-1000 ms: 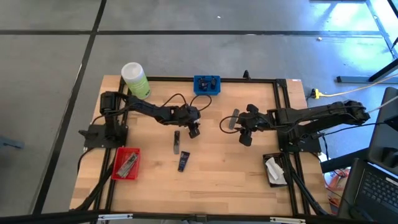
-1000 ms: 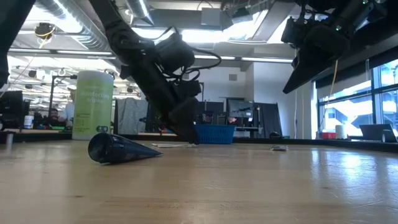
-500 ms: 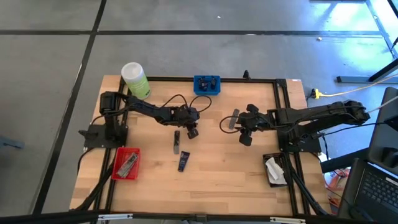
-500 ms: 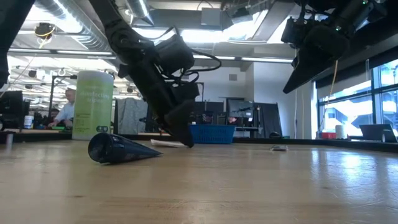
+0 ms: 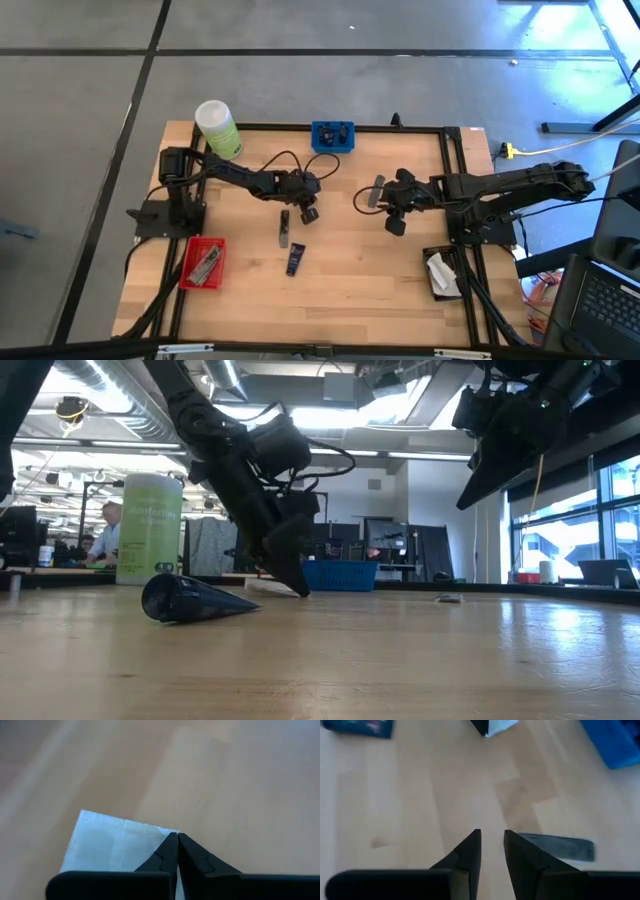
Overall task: Pick & Place Travel size toiletries
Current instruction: Put the white bandage pad into the black basket
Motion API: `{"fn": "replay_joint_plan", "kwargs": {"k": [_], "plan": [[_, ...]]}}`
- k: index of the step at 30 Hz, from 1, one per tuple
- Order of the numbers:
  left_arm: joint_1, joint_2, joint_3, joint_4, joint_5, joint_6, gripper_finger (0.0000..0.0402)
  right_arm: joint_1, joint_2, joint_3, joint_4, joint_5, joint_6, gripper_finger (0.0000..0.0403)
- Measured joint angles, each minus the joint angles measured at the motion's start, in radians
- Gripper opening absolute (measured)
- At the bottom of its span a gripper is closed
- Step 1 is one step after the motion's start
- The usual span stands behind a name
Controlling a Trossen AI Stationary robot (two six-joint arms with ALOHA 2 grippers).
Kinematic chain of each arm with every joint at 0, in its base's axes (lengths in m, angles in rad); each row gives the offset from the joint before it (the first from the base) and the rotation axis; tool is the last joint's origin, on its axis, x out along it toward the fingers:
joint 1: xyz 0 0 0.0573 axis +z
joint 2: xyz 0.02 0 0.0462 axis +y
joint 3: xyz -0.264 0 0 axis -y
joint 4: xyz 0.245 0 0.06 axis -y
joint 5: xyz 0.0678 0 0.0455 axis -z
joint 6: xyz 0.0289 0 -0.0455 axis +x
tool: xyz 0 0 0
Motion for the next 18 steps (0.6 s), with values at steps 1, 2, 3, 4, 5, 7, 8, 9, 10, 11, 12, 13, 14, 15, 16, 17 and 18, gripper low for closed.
{"fn": "replay_joint_plan", "kwargs": {"k": [1, 2, 3, 4, 5, 7, 8, 9, 10, 11, 12, 13, 14, 15, 16, 17, 18], "plan": [[0.0, -0.008, -0.001, -0.001, 0.027, -0.003, 0.0002, 0.0, 0.0, 0.0, 0.007, -0.018, 0.007, 0.0085], [-0.002, -0.017, -0.002, 0.003, 0.045, -0.009, 0.0002, 0.001, 0.0, 0.0, 0.017, -0.034, 0.016, 0.0082], [-0.003, -0.028, -0.002, 0.014, 0.064, -0.017, 0.0002, 0.004, 0.0, 0.0, 0.031, -0.053, 0.022, 0.008], [-0.004, -0.037, -0.002, 0.023, 0.086, -0.025, 0.0002, 0.009, 0.0, 0.0, 0.044, -0.069, 0.024, 0.0078], [-0.007, -0.043, -0.002, 0.037, 0.107, -0.029, 0.0002, 0.017, 0.0, 0.0, 0.06, -0.081, 0.025, 0.0076], [-0.013, -0.054, -0.002, 0.069, 0.161, -0.044, 0.0002, 0.037, 0.0, 0.0, 0.087, -0.105, 0.025, 0.0072], [-0.017, -0.061, -0.002, 0.09, 0.197, -0.051, 0.0002, 0.049, 0.0, 0.0, 0.099, -0.115, 0.024, 0.007], [-0.023, -0.067, -0.002, 0.114, 0.233, -0.054, 0.0002, 0.061, 0.0, 0.0, 0.107, -0.121, 0.023, 0.0068], [-0.027, -0.074, -0.001, 0.138, 0.275, -0.059, 0.0002, 0.072, 0.0, 0.0, 0.115, -0.121, 0.023, 0.0067], [-0.031, -0.078, -0.001, 0.159, 0.311, -0.066, 0.0002, 0.085, 0.001, 0.0, 0.124, -0.121, 0.023, 0.0065], [-0.036, -0.08, -0.001, 0.183, 0.343, -0.078, 0.0002, 0.099, 0.005, 0.0, 0.135, -0.12, 0.023, 0.0064], [-0.039, -0.084, -0.001, 0.206, 0.374, -0.09, 0.0002, 0.112, 0.009, 0.0, 0.148, -0.12, 0.022, 0.0063], [-0.043, -0.087, -0.001, 0.228, 0.404, -0.102, 0.0002, 0.124, 0.014, 0.0, 0.159, -0.12, 0.019, 0.0061], [-0.048, -0.089, -0.001, 0.261, 0.432, -0.115, 0.0002, 0.136, 0.022, 0.0, 0.177, -0.12, 0.017, 0.0061], [-0.053, -0.089, 0.0, 0.288, 0.459, -0.127, 0.0002, 0.147, 0.03, 0.0, 0.19, -0.12, 0.015, 0.006], [-0.058, -0.089, 0.0, 0.313, 0.493, -0.139, 0.0002, 0.157, 0.038, 0.0, 0.199, -0.12, 0.014, 0.006], [-0.063, -0.089, 0.0, 0.339, 0.525, -0.153, 0.0002, 0.166, 0.049, 0.0, 0.214, -0.12, 0.014, 0.0061]]}}
